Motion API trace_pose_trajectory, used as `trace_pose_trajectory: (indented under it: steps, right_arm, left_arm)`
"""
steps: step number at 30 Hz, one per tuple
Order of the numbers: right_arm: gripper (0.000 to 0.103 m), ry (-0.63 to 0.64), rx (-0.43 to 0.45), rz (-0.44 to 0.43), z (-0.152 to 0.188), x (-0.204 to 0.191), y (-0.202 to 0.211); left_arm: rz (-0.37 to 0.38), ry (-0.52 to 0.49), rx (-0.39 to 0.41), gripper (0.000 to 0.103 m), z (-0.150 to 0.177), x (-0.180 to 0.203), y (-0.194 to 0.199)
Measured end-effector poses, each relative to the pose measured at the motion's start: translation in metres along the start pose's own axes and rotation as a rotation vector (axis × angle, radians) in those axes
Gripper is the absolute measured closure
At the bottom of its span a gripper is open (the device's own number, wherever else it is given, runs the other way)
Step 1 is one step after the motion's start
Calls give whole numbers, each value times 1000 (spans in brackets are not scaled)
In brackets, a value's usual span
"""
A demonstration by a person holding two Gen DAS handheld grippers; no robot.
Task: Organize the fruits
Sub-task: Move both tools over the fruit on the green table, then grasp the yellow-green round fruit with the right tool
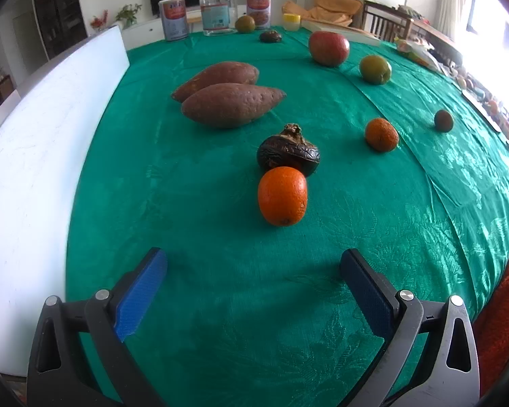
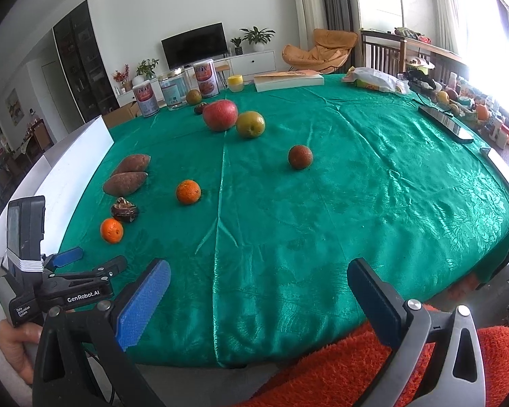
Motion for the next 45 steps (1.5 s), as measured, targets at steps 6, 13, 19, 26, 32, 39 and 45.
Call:
trace_pose_trajectory:
  steps: [6,13,19,26,32,39,45]
  right_arm:
    - [0,-42,9,-89,0,7,1]
    - [0,-46,1,-87,0,7,-1]
    - [0,-33,-24,-61,0,6,-4]
    - [0,28,-87,-76,-10,-5,-15]
    - [0,226,-43,67,-111,-6,-36]
    - [0,165,-180,16,-219,-6,-124]
    - [19,95,-337,-24,-252,-9,-187]
  left_arm:
    - [-1,14,26,0,-2,-1,0]
    - [57,-16,-42,1,-19,-2,-5]
    - [79,22,-24,1,-25,-8,-7]
    - [51,6,-18,1,-19,-9,-8]
    - [22,-11,-25,1,-18,-7,-10]
    - [21,-5,-18,1,-17,-9,-9]
    - [20,-8,-20,1,-18,-10,-10]
Point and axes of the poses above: each gripper's, at about its wrist camera, not at the fingertips, and y roughly against the way its jaws point, x to its right, z to its underside, the point moved 6 cm from there along -y, roughly the way its jaws point, and after that the axes turned 14 degrees about -x, right-handed, at the moved point
